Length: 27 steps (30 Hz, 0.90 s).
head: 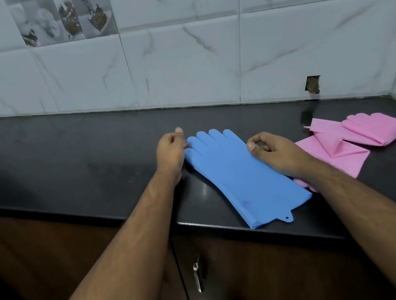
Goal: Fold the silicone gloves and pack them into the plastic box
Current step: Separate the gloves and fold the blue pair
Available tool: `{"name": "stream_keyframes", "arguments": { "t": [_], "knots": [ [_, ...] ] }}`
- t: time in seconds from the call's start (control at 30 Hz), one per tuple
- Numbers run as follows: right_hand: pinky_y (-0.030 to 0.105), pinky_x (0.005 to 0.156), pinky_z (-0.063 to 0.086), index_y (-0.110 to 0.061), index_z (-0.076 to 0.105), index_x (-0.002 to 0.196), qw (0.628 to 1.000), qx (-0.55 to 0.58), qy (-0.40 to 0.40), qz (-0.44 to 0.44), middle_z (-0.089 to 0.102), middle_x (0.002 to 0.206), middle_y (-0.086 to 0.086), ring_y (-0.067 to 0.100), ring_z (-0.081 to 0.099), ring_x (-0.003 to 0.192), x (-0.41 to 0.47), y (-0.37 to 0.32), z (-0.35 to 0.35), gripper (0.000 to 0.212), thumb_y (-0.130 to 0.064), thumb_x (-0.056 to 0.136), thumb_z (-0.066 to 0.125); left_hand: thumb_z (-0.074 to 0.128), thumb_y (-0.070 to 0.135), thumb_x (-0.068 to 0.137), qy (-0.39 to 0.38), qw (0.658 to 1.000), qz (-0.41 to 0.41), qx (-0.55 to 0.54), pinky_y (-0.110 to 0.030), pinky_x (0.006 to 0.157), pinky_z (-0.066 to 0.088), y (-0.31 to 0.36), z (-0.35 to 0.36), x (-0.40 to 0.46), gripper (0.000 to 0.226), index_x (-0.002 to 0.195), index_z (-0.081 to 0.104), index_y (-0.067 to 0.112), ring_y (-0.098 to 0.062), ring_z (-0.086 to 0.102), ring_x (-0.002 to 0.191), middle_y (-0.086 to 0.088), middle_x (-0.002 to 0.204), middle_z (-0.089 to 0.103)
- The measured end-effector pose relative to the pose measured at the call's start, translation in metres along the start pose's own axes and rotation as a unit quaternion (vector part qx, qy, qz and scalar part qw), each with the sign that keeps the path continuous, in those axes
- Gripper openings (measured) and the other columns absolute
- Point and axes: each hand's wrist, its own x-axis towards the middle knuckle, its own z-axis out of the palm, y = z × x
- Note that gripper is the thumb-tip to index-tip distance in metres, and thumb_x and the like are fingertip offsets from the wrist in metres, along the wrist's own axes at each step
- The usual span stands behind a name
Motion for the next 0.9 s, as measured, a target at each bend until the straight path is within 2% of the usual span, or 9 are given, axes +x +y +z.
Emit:
{"name": "stream_keyframes", "arguments": {
  "t": [0.1, 0.17, 0.3, 0.4, 0.53, 0.6, 0.7, 0.77, 0.9],
  "knots": [
    [0.044, 0.09, 0.056, -0.031, 0.063, 0.115, 1.0, -0.013, -0.011, -0.002, 0.072, 0.107, 0.004, 0.019, 0.068, 0.102, -0.017, 0.001, -0.009, 0.028, -0.051, 0.097, 0.055, 0.057, 0.036, 0.103, -0.026, 0.991, 0.037, 0.123, -0.039, 0.098, 0.054, -0.004, -0.008, -0.024, 0.029, 0.115, 0.064, 0.011, -0.019, 0.064, 0.104, -0.007, 0.115, 0.07],
    [0.047, 0.093, 0.055, -0.028, 0.065, 0.114, 0.999, -0.028, -0.022, -0.003, 0.073, 0.107, 0.005, 0.023, 0.068, 0.103, -0.027, 0.001, -0.016, 0.027, -0.048, 0.097, 0.057, 0.059, 0.033, 0.102, -0.05, 0.986, 0.047, 0.151, -0.04, 0.1, 0.054, -0.003, -0.012, -0.036, 0.03, 0.124, 0.061, 0.014, -0.019, 0.064, 0.109, -0.004, 0.119, 0.068],
    [0.041, 0.081, 0.054, -0.028, 0.071, 0.103, 0.998, -0.049, -0.035, -0.008, 0.074, 0.099, 0.012, 0.03, 0.068, 0.096, -0.045, 0.003, -0.027, 0.023, -0.046, 0.096, 0.06, 0.057, 0.026, 0.102, -0.097, 0.972, 0.051, 0.21, -0.043, 0.108, 0.048, -0.002, -0.016, -0.045, 0.041, 0.14, 0.052, 0.013, -0.022, 0.059, 0.124, -0.006, 0.137, 0.061],
    [0.033, 0.07, 0.049, -0.024, 0.074, 0.098, 0.998, -0.057, -0.02, -0.007, 0.075, 0.095, 0.013, 0.03, 0.07, 0.091, -0.05, 0.005, -0.027, 0.03, -0.05, 0.096, 0.059, 0.055, 0.029, 0.102, -0.112, 0.95, 0.042, 0.289, -0.045, 0.114, 0.042, -0.001, -0.011, -0.044, 0.049, 0.148, 0.045, 0.015, -0.026, 0.052, 0.132, -0.01, 0.147, 0.052],
    [0.028, 0.06, 0.041, -0.022, 0.074, 0.09, 0.998, -0.053, -0.024, 0.002, 0.07, 0.077, 0.006, 0.018, 0.057, 0.067, -0.046, 0.007, -0.024, 0.032, -0.05, 0.094, 0.061, 0.057, 0.026, 0.102, -0.086, 0.943, 0.057, 0.316, -0.039, 0.107, 0.044, -0.001, -0.009, -0.04, 0.044, 0.144, 0.049, 0.014, -0.026, 0.053, 0.129, -0.01, 0.145, 0.052],
    [0.027, 0.059, 0.04, -0.022, 0.074, 0.085, 0.999, -0.043, -0.025, 0.006, 0.068, 0.073, 0.004, 0.012, 0.055, 0.065, -0.043, 0.009, -0.022, 0.03, -0.049, 0.093, 0.063, 0.058, 0.021, 0.101, -0.066, 0.955, 0.066, 0.281, -0.033, 0.099, 0.046, -0.002, -0.012, -0.039, 0.039, 0.139, 0.053, 0.014, -0.023, 0.056, 0.123, -0.007, 0.138, 0.057],
    [0.029, 0.063, 0.047, -0.022, 0.074, 0.08, 0.999, -0.026, -0.027, 0.01, 0.076, 0.084, 0.0, 0.012, 0.064, 0.07, -0.041, 0.014, -0.022, 0.028, -0.046, 0.091, 0.066, 0.061, 0.014, 0.098, -0.049, 0.97, 0.072, 0.226, -0.027, 0.09, 0.045, -0.004, -0.014, -0.038, 0.032, 0.13, 0.059, 0.014, -0.019, 0.06, 0.109, -0.005, 0.126, 0.063],
    [0.029, 0.067, 0.051, -0.021, 0.074, 0.081, 0.999, -0.01, -0.032, 0.008, 0.077, 0.085, -0.004, 0.011, 0.07, 0.076, -0.041, 0.016, -0.022, 0.027, -0.045, 0.091, 0.067, 0.063, 0.012, 0.097, -0.047, 0.971, 0.074, 0.222, -0.026, 0.088, 0.045, -0.006, -0.014, -0.037, 0.029, 0.126, 0.061, 0.016, -0.02, 0.061, 0.109, -0.003, 0.118, 0.063],
    [0.025, 0.061, 0.048, -0.018, 0.072, 0.085, 0.999, 0.039, -0.023, 0.003, 0.074, 0.076, -0.005, 0.009, 0.066, 0.067, -0.042, 0.015, -0.021, 0.028, -0.046, 0.09, 0.069, 0.064, 0.013, 0.097, -0.051, 0.959, 0.096, 0.263, -0.03, 0.093, 0.046, -0.001, -0.012, -0.04, 0.044, 0.139, 0.051, 0.016, -0.02, 0.057, 0.115, -0.007, 0.13, 0.06]
  ]
}}
